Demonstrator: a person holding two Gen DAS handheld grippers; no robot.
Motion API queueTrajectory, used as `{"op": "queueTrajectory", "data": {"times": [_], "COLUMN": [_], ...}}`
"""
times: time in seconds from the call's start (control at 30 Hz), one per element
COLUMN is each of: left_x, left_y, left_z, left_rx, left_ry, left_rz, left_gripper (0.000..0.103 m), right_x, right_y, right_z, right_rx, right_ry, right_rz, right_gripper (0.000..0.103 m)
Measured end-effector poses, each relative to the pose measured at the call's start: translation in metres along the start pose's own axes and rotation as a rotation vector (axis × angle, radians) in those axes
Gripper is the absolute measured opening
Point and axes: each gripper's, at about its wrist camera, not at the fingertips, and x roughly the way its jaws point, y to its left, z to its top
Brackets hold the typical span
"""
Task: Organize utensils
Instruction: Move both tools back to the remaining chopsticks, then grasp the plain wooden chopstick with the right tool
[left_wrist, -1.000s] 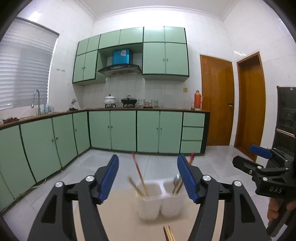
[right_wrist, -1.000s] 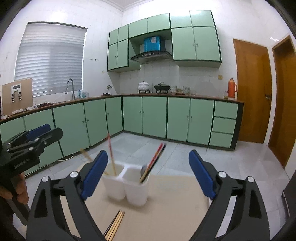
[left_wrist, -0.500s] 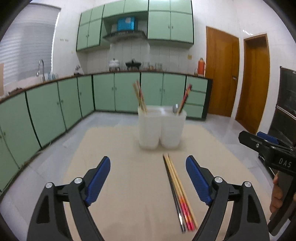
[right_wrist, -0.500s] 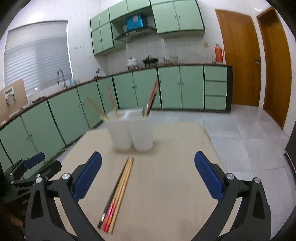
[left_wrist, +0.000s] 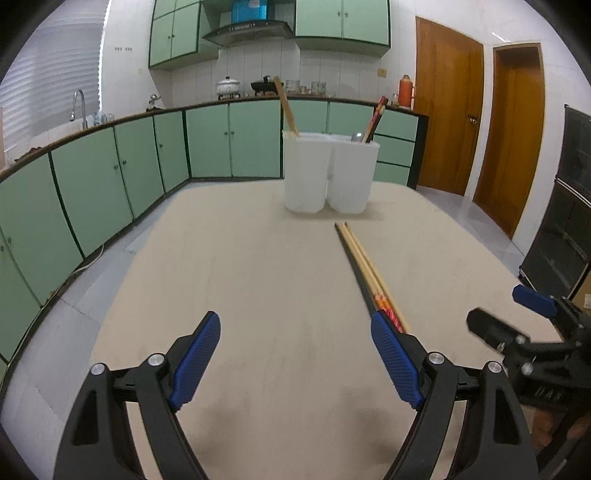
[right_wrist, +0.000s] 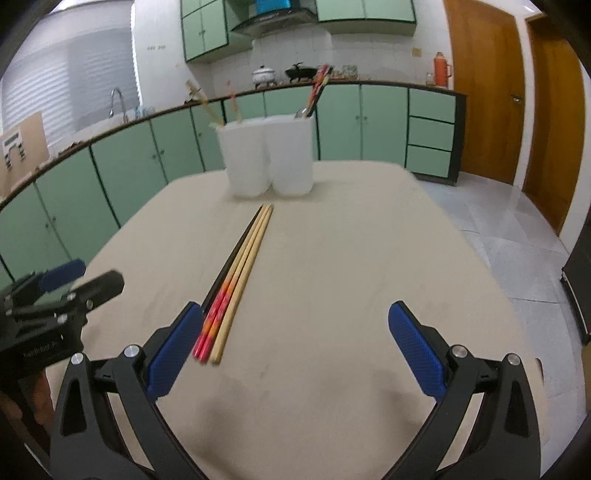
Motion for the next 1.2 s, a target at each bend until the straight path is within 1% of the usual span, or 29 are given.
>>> {"op": "queueTrajectory", "data": {"times": [0.2,0.27,0.3,0.33,0.4,0.57,0.73,0.83,0.93,1.0,1.07,1.13,1.2], "left_x": [0.002,0.003,0.004,0.004,0.004,0.003,0.002,0.001,0.001,0.002,0.002,0.002,0.003], "left_y": [0.003,0.003,0.003,0.004,0.006,0.013,0.017,0.017,0.017,0.017,0.017,0.017,0.014], "left_z": [-0.015,-0.019,-0.019,-0.019,-0.020,-0.020,-0.019,-0.019,-0.019,-0.019,-0.019,-0.020,-0.020], "left_rx": [-0.021,-0.024,-0.026,-0.032,-0.044,-0.067,-0.074,-0.069,-0.069,-0.070,-0.072,-0.070,-0.066], "left_ry": [0.015,0.009,0.007,0.002,-0.008,-0.017,-0.028,-0.032,-0.034,-0.033,-0.031,-0.029,-0.027], "left_rz": [0.017,0.031,0.033,0.034,0.037,0.042,0.039,0.035,0.030,0.026,0.023,0.021,0.019], "left_gripper": [0.082,0.082,0.082,0.082,0.082,0.082,0.082,0.082,0.082,0.082,0.082,0.082,0.082], "right_x": [0.002,0.002,0.002,0.002,0.006,0.014,0.021,0.024,0.027,0.028,0.029,0.030,0.031], "right_y": [0.019,0.023,0.025,0.027,0.030,0.035,0.042,0.042,0.037,0.033,0.034,0.037,0.041], "right_z": [-0.011,-0.012,-0.014,-0.017,-0.018,-0.021,-0.021,-0.022,-0.019,-0.018,-0.018,-0.019,-0.020], "right_rx": [-0.030,-0.037,-0.049,-0.059,-0.063,-0.081,-0.111,-0.115,-0.103,-0.090,-0.098,-0.116,-0.138], "right_ry": [-0.007,-0.020,-0.024,-0.025,-0.015,0.017,0.047,0.064,0.078,0.082,0.083,0.081,0.080], "right_rz": [-0.020,-0.031,-0.038,-0.047,-0.051,-0.038,-0.037,-0.042,-0.075,-0.076,-0.068,-0.059,-0.044], "right_gripper": [0.097,0.094,0.089,0.081,0.076,0.067,0.054,0.051,0.049,0.049,0.045,0.036,0.029]}}
